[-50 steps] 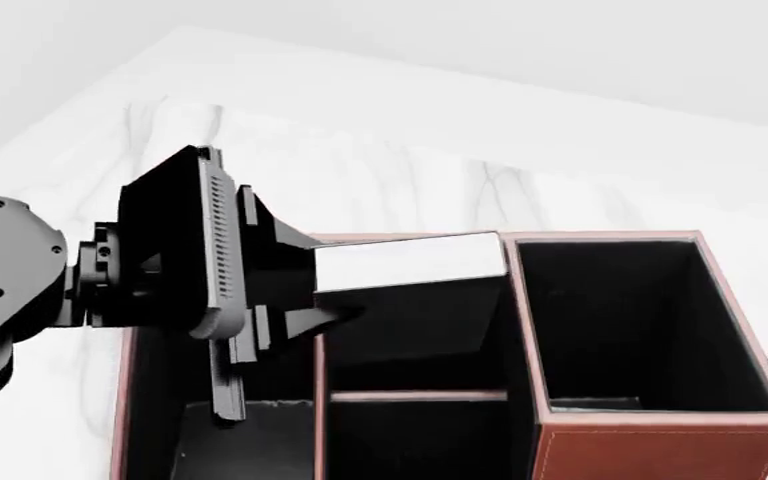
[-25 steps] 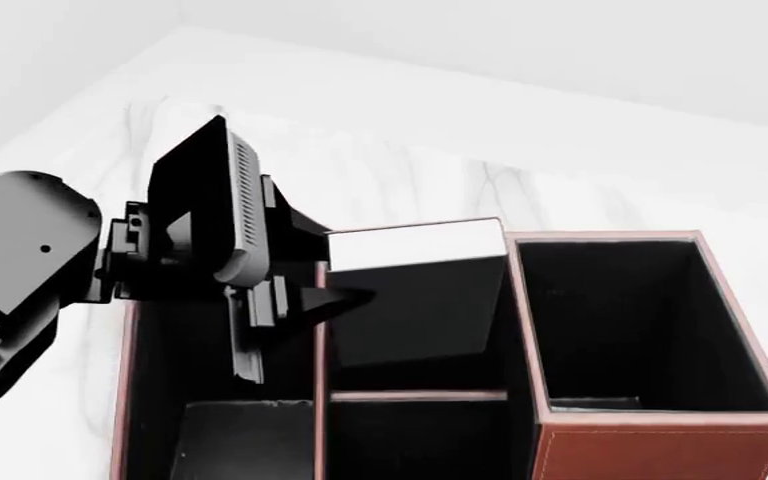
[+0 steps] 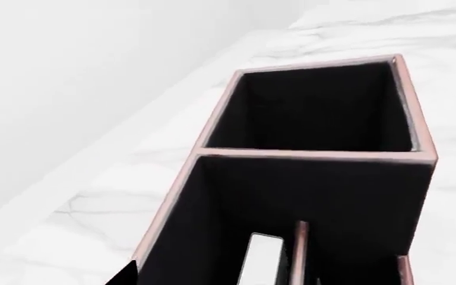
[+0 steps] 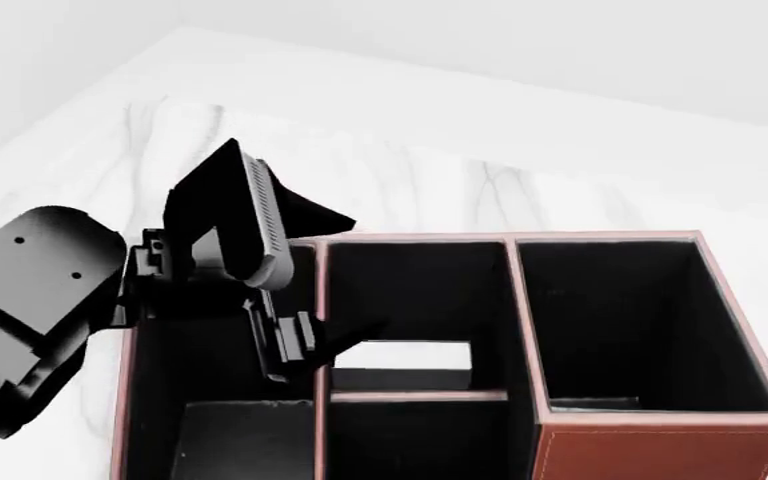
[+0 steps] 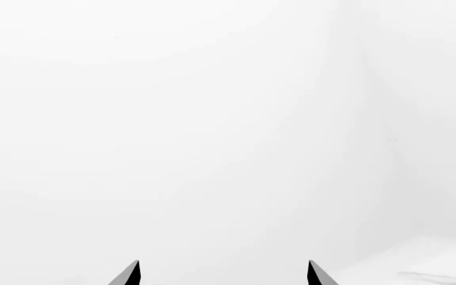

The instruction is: Pick up the book and place it in the front compartment of the caddy.

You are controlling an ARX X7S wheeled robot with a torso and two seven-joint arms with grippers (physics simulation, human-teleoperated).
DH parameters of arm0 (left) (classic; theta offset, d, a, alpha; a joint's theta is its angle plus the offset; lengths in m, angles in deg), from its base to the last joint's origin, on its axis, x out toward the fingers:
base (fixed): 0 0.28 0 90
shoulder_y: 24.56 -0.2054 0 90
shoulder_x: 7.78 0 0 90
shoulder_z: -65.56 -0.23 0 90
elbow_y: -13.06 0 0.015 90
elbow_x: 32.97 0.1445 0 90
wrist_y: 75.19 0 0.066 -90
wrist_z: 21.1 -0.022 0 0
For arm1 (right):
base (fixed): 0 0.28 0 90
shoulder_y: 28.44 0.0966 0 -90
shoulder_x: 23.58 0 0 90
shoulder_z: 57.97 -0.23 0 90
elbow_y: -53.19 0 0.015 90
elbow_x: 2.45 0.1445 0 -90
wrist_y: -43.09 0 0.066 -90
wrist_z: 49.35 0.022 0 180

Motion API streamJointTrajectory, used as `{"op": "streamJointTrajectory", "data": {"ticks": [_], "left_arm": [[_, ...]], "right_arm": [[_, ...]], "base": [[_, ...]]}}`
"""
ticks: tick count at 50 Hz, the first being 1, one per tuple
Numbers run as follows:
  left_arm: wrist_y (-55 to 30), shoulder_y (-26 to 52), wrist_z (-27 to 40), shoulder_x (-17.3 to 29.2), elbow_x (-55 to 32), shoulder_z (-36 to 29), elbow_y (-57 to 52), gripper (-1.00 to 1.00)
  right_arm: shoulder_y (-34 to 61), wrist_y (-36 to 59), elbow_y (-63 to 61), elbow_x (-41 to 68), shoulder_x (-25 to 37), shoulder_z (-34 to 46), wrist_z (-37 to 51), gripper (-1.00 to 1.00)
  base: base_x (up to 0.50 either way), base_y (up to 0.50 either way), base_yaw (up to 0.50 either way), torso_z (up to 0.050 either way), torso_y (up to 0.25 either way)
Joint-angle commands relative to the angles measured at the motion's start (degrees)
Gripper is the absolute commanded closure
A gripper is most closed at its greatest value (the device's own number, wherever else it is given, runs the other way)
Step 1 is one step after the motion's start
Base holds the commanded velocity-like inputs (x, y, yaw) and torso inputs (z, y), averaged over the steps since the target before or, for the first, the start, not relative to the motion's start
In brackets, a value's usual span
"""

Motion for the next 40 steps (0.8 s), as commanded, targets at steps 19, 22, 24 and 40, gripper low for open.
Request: {"op": "streamJointTrajectory", "data": {"ticks": [19,22,24,40], "left_arm": [[11.4,-47.8,58.6,22.4,-12.2,34.5,-79.6,-1.00],[16.9,-53.2,64.5,19.7,-3.2,37.5,-83.1,-1.00],[18.5,-55.3,66.1,19.1,-1.5,38.6,-84.8,-1.00],[35.8,-71.1,74.4,13.2,6.4,51.4,-93.3,-1.00]], "right_arm": [[-8.0,-8.6,-14.5,-5.8,-1.3,-1.6,2.8,-1.00],[-8.9,-10.3,-15.4,-5.2,-1.4,-1.7,2.2,-1.00],[-9.5,-12.1,-15.8,-6.1,-1.8,-1.6,2.0,-1.00],[-14.2,-23.3,-20.6,-8.9,-4.6,-2.3,1.3,-1.00]], "base": [[0.00,0.00,0.00,0.000,0.000],[0.00,0.00,0.00,0.000,0.000],[0.00,0.00,0.00,0.000,0.000],[0.00,0.00,0.00,0.000,0.000]]}}
